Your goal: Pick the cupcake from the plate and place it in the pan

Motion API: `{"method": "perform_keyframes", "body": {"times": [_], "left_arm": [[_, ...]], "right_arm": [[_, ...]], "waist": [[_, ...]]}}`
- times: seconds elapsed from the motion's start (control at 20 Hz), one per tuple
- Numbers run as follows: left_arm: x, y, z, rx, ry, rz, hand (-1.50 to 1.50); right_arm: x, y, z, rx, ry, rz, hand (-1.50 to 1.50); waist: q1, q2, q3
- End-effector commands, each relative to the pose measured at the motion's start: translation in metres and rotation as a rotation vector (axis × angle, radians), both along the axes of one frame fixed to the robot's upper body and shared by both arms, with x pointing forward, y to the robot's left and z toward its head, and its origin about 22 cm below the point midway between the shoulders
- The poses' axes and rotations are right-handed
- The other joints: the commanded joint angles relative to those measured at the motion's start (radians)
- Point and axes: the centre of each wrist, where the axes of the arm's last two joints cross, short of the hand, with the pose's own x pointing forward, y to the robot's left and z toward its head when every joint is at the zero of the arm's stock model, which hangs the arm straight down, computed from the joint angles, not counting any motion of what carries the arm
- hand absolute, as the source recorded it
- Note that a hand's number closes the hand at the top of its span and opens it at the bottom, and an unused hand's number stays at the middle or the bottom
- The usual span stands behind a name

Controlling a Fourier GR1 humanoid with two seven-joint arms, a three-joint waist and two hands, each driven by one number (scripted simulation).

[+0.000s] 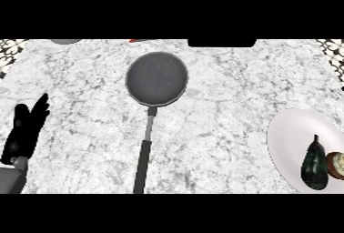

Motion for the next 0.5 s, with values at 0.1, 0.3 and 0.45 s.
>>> {"method": "perform_keyframes", "body": {"times": [0.1, 0.3, 0.45], "left_arm": [[-0.008, 0.003, -0.013, 0.017, -0.01, 0.026, 0.0], [0.002, 0.005, 0.007, 0.01, 0.011, 0.0, 0.0], [0.005, 0.0, 0.003, 0.005, -0.013, 0.012, 0.0]], "right_arm": [[-0.012, 0.008, -0.031, -0.226, 0.048, 0.192, -1.5], [-0.018, -0.006, -0.065, -0.335, 0.069, 0.199, -1.5], [-0.02, -0.01, -0.082, -0.349, 0.054, 0.193, -1.5]], "waist": [[-0.01, -0.001, -0.002], [-0.004, 0.0, -0.002], [-0.007, -0.001, -0.003]]}}
